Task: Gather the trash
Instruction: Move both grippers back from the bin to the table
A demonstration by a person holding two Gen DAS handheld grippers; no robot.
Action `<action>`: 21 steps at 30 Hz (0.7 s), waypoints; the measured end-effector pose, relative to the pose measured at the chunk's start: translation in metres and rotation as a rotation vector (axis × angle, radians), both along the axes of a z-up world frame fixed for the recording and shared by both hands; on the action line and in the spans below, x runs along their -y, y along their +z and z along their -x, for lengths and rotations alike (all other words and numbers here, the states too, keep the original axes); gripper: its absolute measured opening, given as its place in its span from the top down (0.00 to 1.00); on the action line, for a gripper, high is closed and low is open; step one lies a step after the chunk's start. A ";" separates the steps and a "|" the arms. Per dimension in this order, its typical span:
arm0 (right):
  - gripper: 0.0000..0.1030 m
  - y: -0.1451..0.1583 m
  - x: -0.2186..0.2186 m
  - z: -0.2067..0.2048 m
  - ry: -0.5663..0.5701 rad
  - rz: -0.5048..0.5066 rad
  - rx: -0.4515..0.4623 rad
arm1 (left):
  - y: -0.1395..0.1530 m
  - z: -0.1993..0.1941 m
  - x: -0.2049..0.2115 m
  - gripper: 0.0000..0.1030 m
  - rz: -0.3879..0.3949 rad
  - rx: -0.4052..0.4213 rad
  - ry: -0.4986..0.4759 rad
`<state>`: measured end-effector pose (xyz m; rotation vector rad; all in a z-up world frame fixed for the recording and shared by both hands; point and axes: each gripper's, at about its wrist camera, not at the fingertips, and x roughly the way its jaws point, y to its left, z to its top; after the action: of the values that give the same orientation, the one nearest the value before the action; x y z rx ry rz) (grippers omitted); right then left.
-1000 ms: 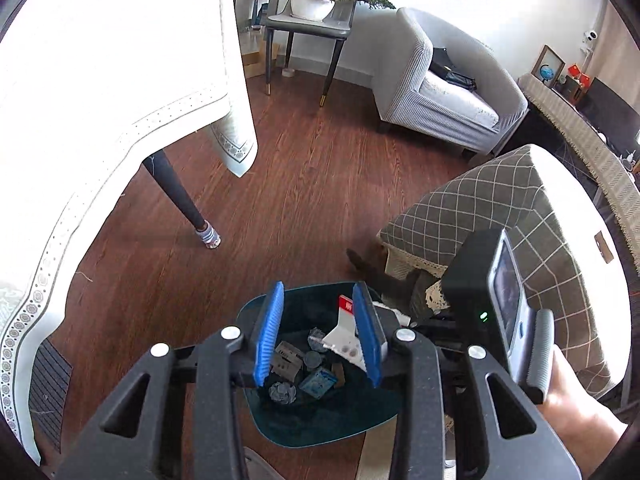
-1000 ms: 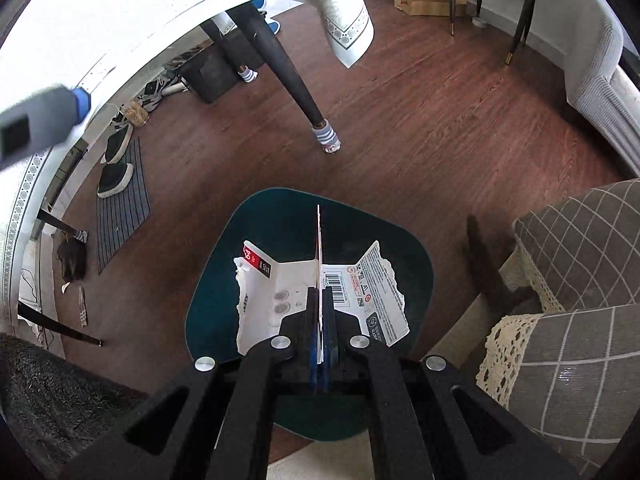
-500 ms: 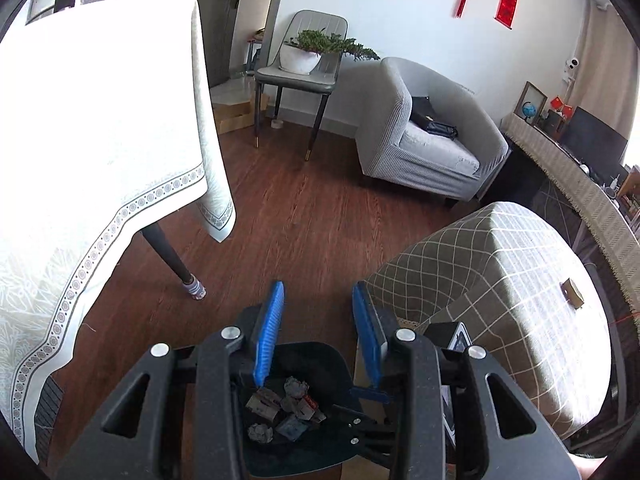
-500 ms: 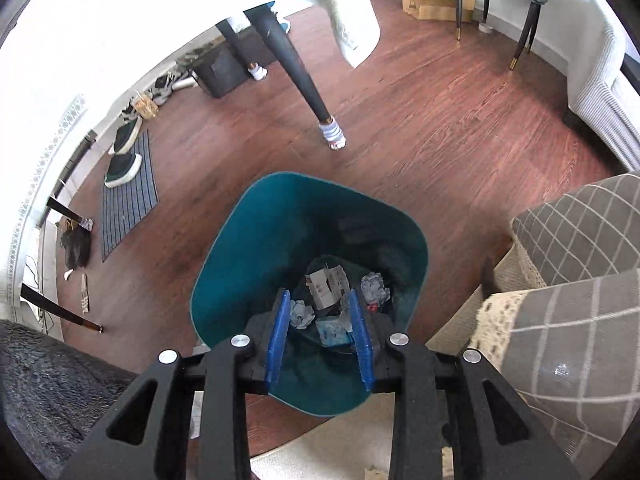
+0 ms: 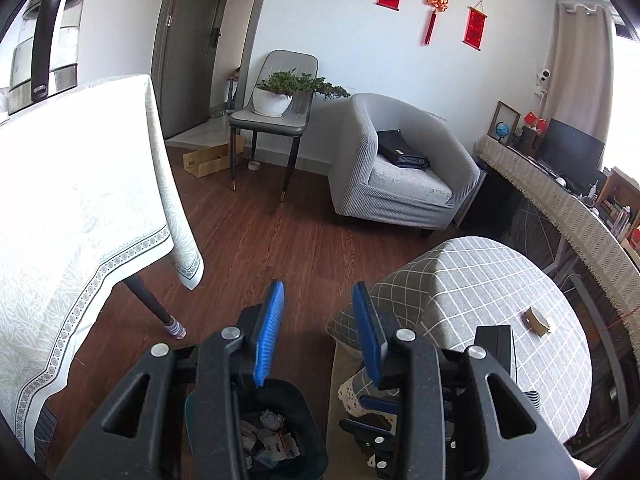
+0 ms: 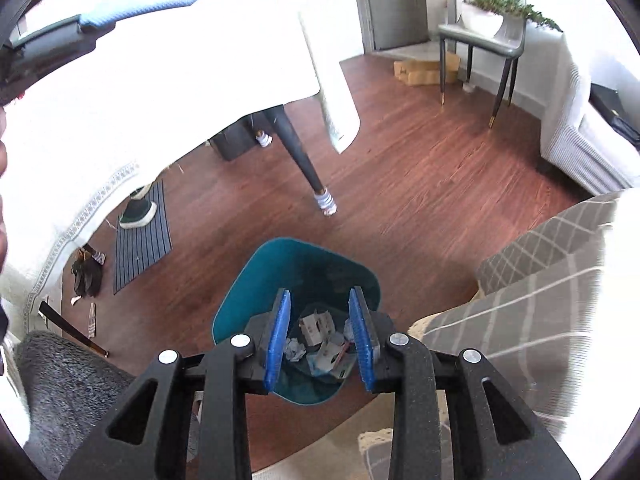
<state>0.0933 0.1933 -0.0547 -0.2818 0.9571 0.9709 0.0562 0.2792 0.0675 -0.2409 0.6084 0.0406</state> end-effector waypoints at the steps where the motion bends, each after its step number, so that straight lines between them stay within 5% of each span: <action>1: 0.70 0.006 0.007 -0.002 -0.009 -0.012 0.010 | 0.003 -0.001 0.006 0.63 0.003 0.007 -0.010; 8: 0.70 0.040 0.063 -0.012 -0.094 -0.075 0.061 | 0.009 -0.015 0.057 0.63 -0.007 0.024 -0.084; 21: 0.70 0.054 0.177 -0.039 -0.294 -0.095 0.117 | -0.006 -0.048 0.152 0.53 -0.046 0.006 -0.200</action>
<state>0.1326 0.0167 -0.0003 -0.1120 0.8161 0.7195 0.1037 0.1271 0.0612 -0.1348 0.6223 -0.1385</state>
